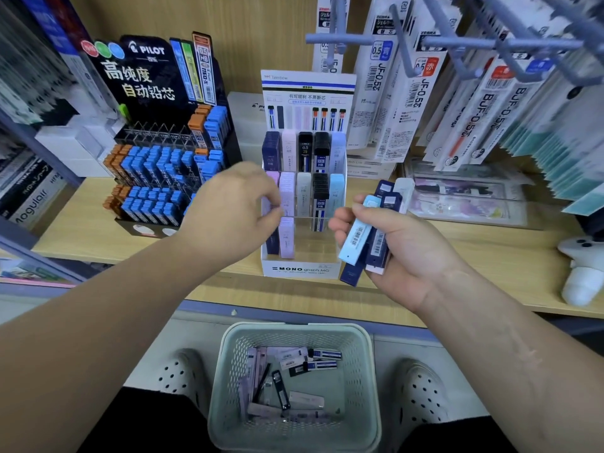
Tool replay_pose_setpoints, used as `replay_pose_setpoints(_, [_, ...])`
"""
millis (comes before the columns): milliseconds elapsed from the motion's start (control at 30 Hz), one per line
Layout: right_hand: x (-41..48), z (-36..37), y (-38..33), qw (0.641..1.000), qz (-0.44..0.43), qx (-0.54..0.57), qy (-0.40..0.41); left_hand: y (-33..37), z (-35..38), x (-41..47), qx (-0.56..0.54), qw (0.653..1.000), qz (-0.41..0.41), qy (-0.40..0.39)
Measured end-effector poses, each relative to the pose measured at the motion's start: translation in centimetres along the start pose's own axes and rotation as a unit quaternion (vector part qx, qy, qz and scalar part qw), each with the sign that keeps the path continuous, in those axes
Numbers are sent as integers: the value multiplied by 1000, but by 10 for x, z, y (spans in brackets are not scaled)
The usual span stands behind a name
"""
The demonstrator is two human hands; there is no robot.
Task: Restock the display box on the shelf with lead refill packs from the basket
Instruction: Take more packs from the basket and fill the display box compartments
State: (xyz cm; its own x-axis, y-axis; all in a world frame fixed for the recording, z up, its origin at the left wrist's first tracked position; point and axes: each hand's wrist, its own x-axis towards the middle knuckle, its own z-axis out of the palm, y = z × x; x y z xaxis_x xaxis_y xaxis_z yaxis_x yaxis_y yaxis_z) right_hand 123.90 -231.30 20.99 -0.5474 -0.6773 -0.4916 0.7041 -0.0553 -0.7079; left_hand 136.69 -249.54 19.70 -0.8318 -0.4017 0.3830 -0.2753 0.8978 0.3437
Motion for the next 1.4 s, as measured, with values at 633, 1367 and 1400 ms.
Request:
replay_pose_setpoints(633, [8, 8, 8, 997, 36, -64, -8, 72, 7, -16, -477, 820, -281, -141])
replay_pose_setpoints(1367, [5, -6, 3, 976, -92, -180, 85, 69, 27, -13, -184, 979, 1, -88])
replay_pose_setpoints(1400, [5, -7, 1, 975, -93, -182, 88, 69, 28, -13, -211, 973, -18, -95])
